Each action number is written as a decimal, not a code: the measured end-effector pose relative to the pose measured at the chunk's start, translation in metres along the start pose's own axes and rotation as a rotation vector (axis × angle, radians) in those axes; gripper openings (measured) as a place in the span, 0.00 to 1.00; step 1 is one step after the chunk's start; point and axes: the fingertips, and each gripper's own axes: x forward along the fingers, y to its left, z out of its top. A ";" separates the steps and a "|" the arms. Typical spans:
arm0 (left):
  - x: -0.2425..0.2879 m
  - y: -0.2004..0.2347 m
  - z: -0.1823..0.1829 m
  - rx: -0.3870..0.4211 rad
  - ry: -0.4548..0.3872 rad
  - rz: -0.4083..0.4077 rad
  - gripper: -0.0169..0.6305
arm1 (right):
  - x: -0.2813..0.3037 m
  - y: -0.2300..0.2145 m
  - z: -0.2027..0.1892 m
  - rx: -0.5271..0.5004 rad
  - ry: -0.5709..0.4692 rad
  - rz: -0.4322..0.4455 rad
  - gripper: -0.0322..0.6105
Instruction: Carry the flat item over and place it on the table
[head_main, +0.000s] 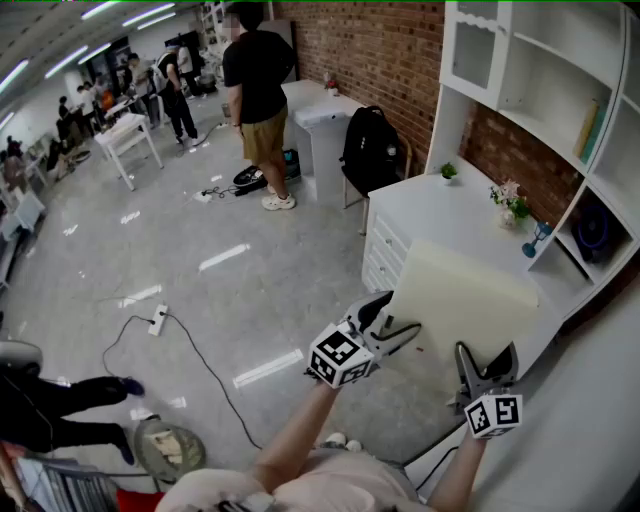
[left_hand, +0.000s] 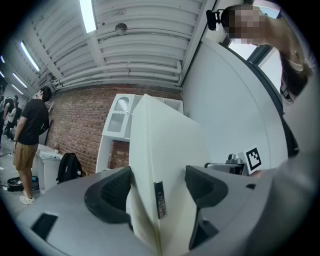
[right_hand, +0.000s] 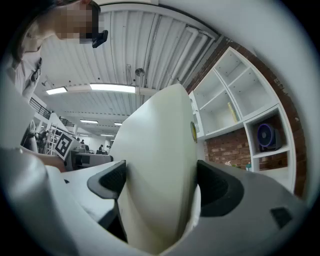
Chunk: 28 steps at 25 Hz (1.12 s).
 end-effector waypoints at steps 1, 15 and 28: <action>0.000 0.000 0.000 -0.001 0.000 0.001 0.55 | 0.000 0.000 0.000 0.000 0.001 0.003 0.76; -0.007 0.012 -0.004 -0.024 -0.001 0.003 0.55 | 0.009 0.010 -0.004 -0.006 0.018 0.008 0.76; -0.003 0.041 -0.015 -0.049 0.011 -0.025 0.55 | 0.032 0.014 -0.020 0.022 0.023 -0.003 0.76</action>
